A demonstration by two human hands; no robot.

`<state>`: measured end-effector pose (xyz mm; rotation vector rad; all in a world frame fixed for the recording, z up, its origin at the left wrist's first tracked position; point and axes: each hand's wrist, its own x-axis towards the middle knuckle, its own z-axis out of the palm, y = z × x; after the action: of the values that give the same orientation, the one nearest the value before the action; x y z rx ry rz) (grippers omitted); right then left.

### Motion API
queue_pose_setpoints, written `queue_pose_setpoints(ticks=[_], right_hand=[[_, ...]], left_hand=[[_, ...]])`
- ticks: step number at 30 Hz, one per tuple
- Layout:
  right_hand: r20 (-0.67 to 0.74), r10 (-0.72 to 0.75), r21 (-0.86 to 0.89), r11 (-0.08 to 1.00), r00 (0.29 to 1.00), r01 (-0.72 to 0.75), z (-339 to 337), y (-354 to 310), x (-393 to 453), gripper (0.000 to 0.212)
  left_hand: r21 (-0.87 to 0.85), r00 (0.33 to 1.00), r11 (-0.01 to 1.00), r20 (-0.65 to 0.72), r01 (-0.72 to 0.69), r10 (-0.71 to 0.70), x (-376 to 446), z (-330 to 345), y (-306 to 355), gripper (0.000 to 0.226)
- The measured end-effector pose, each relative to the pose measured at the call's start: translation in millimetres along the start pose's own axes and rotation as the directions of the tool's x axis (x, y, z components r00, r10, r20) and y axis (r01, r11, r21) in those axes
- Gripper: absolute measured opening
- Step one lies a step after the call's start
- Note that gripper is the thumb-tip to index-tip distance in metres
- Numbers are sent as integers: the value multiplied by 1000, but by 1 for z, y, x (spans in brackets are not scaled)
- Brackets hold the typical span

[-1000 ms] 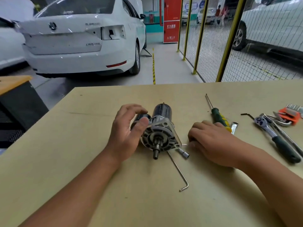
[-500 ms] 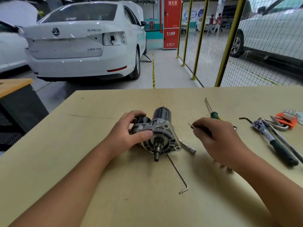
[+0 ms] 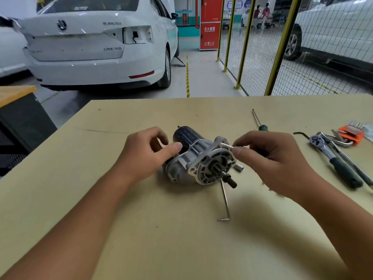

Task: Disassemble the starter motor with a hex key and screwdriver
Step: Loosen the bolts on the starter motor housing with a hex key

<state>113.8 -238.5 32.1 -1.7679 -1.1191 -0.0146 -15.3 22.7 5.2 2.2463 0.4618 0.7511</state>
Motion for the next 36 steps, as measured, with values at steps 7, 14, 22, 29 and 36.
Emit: queue_pose_setpoints(ticks=[7,14,22,29,36], right_hand=[[110,-11,-143,989,994,27,15,-9,-11,16],[64,-25,-199,979,998,37,20,-6,-13,23],[139,1,-106,994,990,14,10,-10,-9,34],[109,72,-98,993,991,-61,14,-8,-10,27],[94,-186,-397,894,978,209,16,-17,-13,18]], left_hand=[[-86,986,983,-9,164,-166,5,27,-5,43],[63,984,983,-66,171,-167,2,16,4,31],[134,929,930,104,342,-356,-11,-10,22,28],[417,997,906,4,71,-80,-9,-15,24,55],[-6,887,887,17,-462,462,-28,17,49,16]])
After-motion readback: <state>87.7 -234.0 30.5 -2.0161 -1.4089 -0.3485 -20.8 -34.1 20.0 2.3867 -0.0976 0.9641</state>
